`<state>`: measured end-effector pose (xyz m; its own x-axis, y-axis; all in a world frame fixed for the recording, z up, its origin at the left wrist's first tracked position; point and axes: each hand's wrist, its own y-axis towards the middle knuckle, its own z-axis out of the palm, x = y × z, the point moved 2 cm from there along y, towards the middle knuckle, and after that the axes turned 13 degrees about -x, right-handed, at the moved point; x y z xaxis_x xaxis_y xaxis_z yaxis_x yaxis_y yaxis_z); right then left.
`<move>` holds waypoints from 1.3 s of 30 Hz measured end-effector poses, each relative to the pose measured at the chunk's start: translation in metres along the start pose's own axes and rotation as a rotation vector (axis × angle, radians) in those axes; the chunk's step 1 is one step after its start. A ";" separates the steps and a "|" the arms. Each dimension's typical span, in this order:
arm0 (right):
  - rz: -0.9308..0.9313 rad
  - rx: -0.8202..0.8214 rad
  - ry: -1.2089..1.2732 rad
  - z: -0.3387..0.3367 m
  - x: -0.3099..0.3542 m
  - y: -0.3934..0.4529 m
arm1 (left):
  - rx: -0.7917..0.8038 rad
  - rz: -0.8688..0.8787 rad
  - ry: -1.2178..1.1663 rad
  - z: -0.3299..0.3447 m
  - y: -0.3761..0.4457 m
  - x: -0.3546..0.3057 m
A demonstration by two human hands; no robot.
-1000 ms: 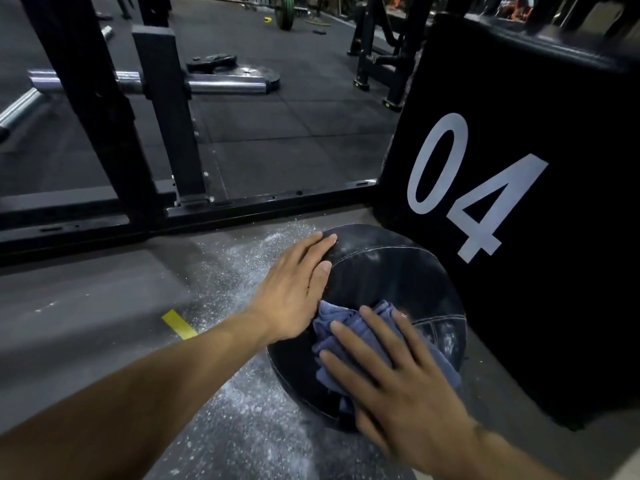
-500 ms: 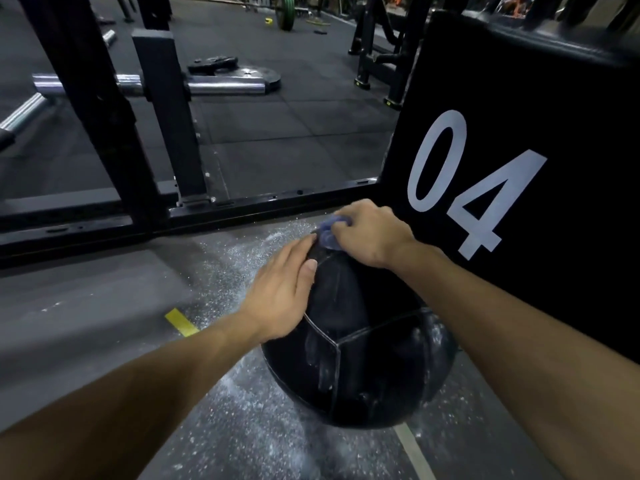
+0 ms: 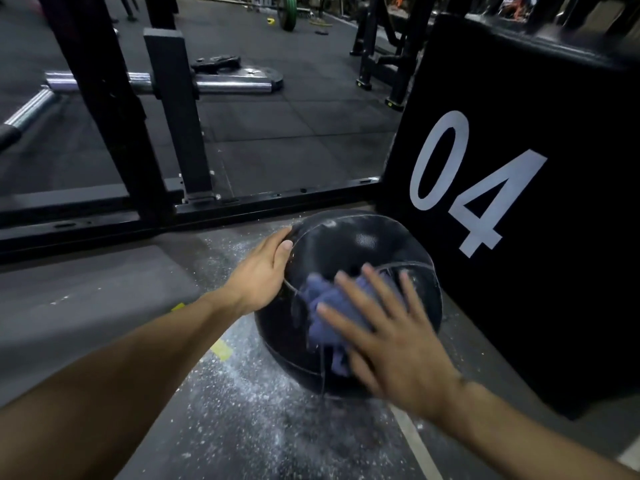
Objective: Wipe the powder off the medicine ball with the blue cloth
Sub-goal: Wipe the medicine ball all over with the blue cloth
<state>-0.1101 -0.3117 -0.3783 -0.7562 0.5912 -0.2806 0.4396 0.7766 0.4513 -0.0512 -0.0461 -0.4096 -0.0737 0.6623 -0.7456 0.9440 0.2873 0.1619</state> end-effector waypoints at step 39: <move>0.269 -0.033 0.122 0.016 -0.026 0.091 | -0.122 -0.145 -0.102 0.016 0.015 0.019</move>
<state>-0.0427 -0.2530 -0.3433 -0.6680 0.7429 -0.0438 0.6180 0.5866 0.5234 -0.0337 -0.0402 -0.4314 -0.1674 0.5358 -0.8275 0.8795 0.4605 0.1202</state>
